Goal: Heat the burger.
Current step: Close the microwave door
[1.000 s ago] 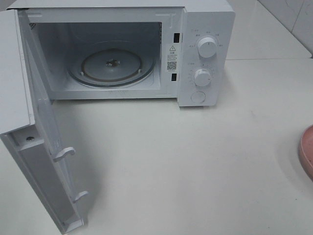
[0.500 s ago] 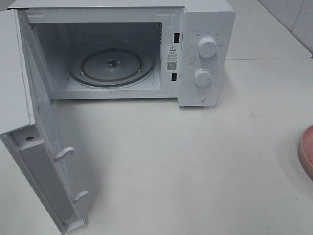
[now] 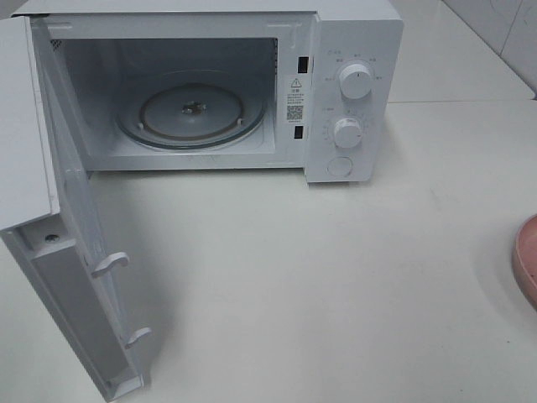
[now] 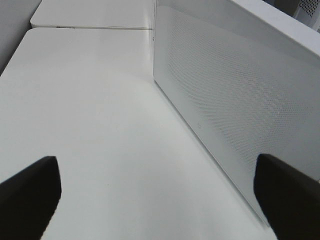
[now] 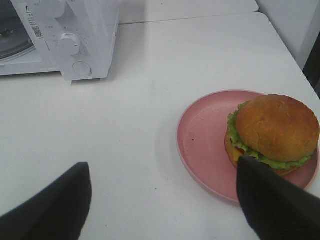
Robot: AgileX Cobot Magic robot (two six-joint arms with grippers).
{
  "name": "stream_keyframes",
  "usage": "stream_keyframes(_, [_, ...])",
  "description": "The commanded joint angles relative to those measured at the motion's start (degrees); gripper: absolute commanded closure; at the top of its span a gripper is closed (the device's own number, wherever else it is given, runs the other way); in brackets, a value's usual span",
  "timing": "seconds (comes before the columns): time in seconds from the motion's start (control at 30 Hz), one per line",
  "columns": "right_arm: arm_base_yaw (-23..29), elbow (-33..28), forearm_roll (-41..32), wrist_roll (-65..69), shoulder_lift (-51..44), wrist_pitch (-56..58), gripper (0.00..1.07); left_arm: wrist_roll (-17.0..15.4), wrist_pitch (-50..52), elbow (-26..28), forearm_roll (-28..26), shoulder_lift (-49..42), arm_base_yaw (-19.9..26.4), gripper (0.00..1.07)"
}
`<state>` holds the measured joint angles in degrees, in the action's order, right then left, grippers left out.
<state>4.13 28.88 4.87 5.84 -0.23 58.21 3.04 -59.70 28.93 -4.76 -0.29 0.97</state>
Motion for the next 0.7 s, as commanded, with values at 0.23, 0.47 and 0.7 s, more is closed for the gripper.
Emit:
stream_keyframes(0.23, [-0.23, 0.0, 0.0, -0.69, -1.49, -0.63, 0.31, -0.4, 0.29, -0.06, -0.29, -1.15, 0.11, 0.09])
stream_keyframes(0.47, [-0.23, 0.0, 0.0, -0.69, -1.49, -0.63, 0.31, -0.46, 0.29, -0.06, -0.29, -1.09, 0.11, 0.09])
stream_keyframes(0.7, [-0.23, 0.0, 0.0, -0.69, -1.49, -0.63, 0.31, -0.52, 1.83, 1.49, -0.29, -0.11, 0.11, 0.09])
